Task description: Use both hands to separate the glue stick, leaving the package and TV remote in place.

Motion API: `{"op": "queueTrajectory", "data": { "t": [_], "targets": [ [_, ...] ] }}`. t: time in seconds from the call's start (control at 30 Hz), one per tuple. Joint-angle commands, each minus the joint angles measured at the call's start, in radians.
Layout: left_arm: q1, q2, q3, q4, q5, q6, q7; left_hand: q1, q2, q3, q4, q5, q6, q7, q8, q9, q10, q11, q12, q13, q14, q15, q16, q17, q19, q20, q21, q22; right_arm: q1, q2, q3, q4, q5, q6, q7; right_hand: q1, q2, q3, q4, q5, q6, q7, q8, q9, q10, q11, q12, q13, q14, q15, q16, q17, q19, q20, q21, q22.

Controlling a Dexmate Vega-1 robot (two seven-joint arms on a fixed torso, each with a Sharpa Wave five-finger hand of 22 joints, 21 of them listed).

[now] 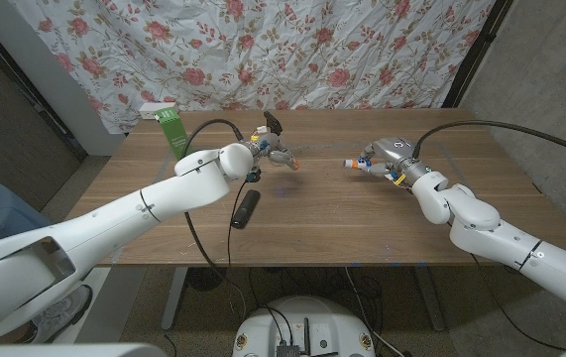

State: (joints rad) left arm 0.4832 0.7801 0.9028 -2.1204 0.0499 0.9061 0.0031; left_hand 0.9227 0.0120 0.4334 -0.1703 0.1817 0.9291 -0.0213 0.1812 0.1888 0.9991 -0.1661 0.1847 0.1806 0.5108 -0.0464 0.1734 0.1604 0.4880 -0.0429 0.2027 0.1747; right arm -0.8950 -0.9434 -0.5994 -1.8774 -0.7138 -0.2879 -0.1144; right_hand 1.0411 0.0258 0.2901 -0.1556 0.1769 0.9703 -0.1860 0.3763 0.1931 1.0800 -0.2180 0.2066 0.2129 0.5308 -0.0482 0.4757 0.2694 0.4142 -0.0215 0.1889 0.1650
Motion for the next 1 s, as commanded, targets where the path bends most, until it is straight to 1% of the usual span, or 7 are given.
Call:
{"op": "queueTrajectory", "data": {
  "t": [0.03,0.17,0.4,0.53,0.63,0.87,1.0],
  "targets": [
    [-0.037,0.0,0.051,-0.003,0.083,0.044,-0.048,0.001,0.008,-0.004,0.001,0.004,0.007,0.001,0.005,0.001,-0.021,-0.028,0.002,0.004,-0.002,-0.048,0.004,0.001,0.0,-0.038,0.002,0.004,0.023,-0.028,-0.002,0.01,0.028,0.042,0.065,-0.014,0.011,0.0,0.005,0.007,0.045,-0.041,-0.001,0.005,-0.005,0.003,-0.004,0.002,0.002,-0.135,-0.006,0.0,0.006,0.0,0.002,0.004],
    [-0.05,0.004,0.075,-0.009,0.115,0.066,-0.064,0.0,0.008,-0.005,0.001,0.004,0.006,0.0,0.005,0.001,-0.02,-0.028,0.002,0.004,-0.002,-0.048,0.004,0.001,0.0,-0.038,0.002,0.004,0.033,-0.035,-0.003,0.012,0.04,0.057,0.096,-0.017,0.01,-0.001,0.006,0.007,0.044,-0.041,-0.002,0.005,-0.008,0.003,-0.005,0.001,-0.001,-0.134,-0.007,0.0,0.005,0.001,0.002,0.004],
    [-0.038,-0.003,0.08,-0.014,0.141,0.082,-0.063,0.001,0.008,-0.007,0.001,0.004,0.008,0.0,0.006,0.001,-0.019,-0.028,0.003,0.005,-0.001,-0.05,0.005,0.002,0.001,-0.039,0.002,0.004,0.045,-0.039,-0.005,0.011,0.047,0.054,0.143,-0.021,0.01,-0.001,0.007,0.007,0.039,-0.041,-0.005,0.005,-0.01,0.003,-0.005,0.001,-0.004,-0.134,-0.01,0.0,0.004,0.001,0.002,0.004],
    [-0.076,-0.002,0.14,-0.02,0.194,0.123,-0.097,0.001,0.009,-0.008,0.0,0.004,0.01,-0.004,0.007,0.001,-0.016,-0.028,0.004,0.005,-0.001,-0.051,0.005,0.002,0.001,-0.039,0.002,0.004,0.047,-0.038,-0.01,0.0,0.033,0.027,0.167,-0.021,0.011,-0.001,0.006,0.007,0.038,-0.041,-0.007,0.005,-0.012,0.003,-0.005,0.001,-0.006,-0.135,-0.01,0.001,0.003,0.002,0.001,0.004],
    [-0.076,-0.002,0.144,-0.021,0.205,0.127,-0.101,0.002,0.01,-0.008,0.0,0.004,0.01,-0.003,0.007,0.002,-0.014,-0.029,0.005,0.005,-0.001,-0.053,0.005,0.002,0.002,-0.039,0.003,0.004,0.048,-0.039,-0.013,-0.009,0.029,0.017,0.185,-0.021,0.011,-0.002,0.006,0.007,0.036,-0.041,-0.008,0.005,-0.012,0.003,-0.005,0.001,-0.007,-0.136,-0.01,0.002,0.003,0.002,0.001,0.004],
    [-0.125,-0.006,0.223,-0.023,0.281,0.176,-0.146,0.002,0.01,-0.01,0.0,0.004,0.016,-0.007,0.009,0.002,-0.01,-0.03,0.007,0.005,0.0,-0.05,0.005,0.001,0.002,-0.041,0.003,0.004,0.05,-0.036,-0.02,-0.021,0.011,-0.014,0.212,-0.024,0.012,-0.002,0.007,0.007,0.034,-0.041,-0.01,0.005,-0.014,0.003,-0.005,0.001,-0.011,-0.135,-0.011,0.002,0.002,0.003,0.001,0.004],
    [-0.134,-0.013,0.244,-0.022,0.299,0.198,-0.162,0.003,0.011,-0.011,0.0,0.005,0.018,-0.009,0.01,0.002,-0.008,-0.031,0.007,0.005,0.001,-0.048,0.005,0.001,-0.005,-0.044,0.0,0.004,0.049,-0.036,-0.023,-0.028,0.007,-0.025,0.224,-0.026,0.012,-0.002,0.007,0.007,0.033,-0.041,-0.011,0.005,-0.016,0.003,-0.005,0.001,-0.013,-0.134,-0.013,0.002,0.002,0.004,0.001,0.004]
  ]
}}
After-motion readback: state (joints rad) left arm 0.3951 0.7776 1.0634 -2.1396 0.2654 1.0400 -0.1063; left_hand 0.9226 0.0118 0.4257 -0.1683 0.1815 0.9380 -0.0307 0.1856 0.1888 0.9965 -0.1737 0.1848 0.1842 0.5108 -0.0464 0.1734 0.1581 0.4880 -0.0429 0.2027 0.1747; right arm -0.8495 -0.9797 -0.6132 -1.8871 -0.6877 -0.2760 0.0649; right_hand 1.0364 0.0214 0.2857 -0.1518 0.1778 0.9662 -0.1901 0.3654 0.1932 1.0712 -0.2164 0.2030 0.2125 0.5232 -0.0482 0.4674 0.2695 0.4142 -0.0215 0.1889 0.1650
